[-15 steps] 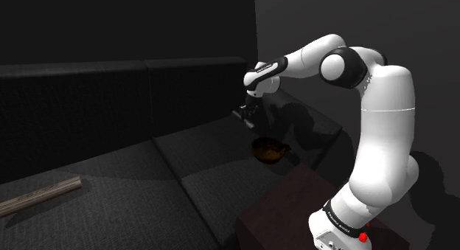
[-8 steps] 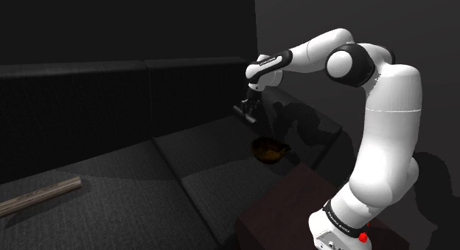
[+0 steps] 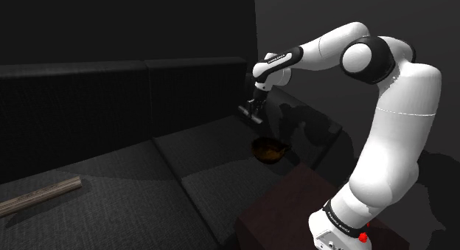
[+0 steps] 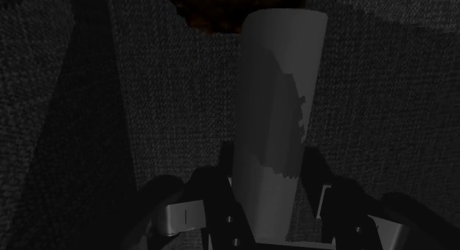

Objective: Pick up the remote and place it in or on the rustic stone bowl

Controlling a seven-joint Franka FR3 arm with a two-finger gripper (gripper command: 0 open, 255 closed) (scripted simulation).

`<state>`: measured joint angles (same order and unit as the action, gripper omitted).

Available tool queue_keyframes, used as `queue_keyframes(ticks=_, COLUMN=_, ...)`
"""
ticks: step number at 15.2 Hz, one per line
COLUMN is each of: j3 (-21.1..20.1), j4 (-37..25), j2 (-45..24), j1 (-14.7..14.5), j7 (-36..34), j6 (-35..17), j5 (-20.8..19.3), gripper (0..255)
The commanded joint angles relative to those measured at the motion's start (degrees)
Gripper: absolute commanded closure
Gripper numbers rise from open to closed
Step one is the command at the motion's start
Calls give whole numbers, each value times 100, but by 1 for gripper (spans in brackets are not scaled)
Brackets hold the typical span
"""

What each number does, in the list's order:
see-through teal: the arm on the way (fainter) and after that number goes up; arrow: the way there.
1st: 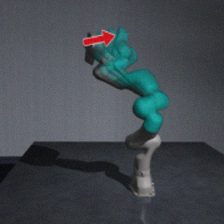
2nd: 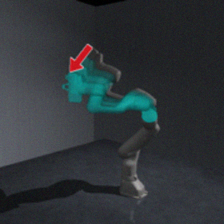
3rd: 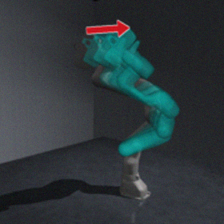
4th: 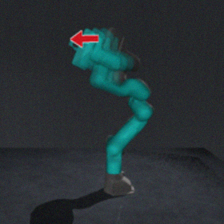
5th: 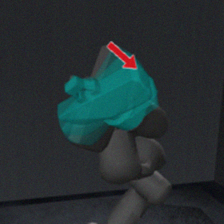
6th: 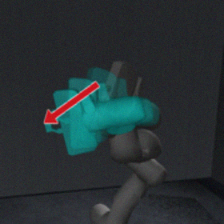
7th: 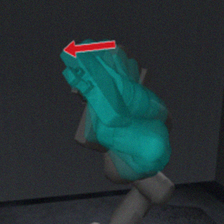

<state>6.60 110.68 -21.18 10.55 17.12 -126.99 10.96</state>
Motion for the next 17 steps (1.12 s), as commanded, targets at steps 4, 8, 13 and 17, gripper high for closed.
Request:
queue_keyframes(ticks=4, j3=112, j4=1412, j2=924, j1=87, j7=261, j6=-470, j5=-51, gripper=255)
queue_keyframes(ticks=8, j3=228, j4=2395, j2=1607, j1=184, j7=457, j6=-759, j5=-139, gripper=255)
queue_keyframes(ticks=13, j3=412, j4=3519, j2=2461, j1=362, j7=683, j6=-1020, j5=-349, gripper=255)
queue_keyframes(ticks=17, j3=458, j4=3801, j2=2432, j1=400, j7=824, j6=-1321, j5=-309, gripper=255)
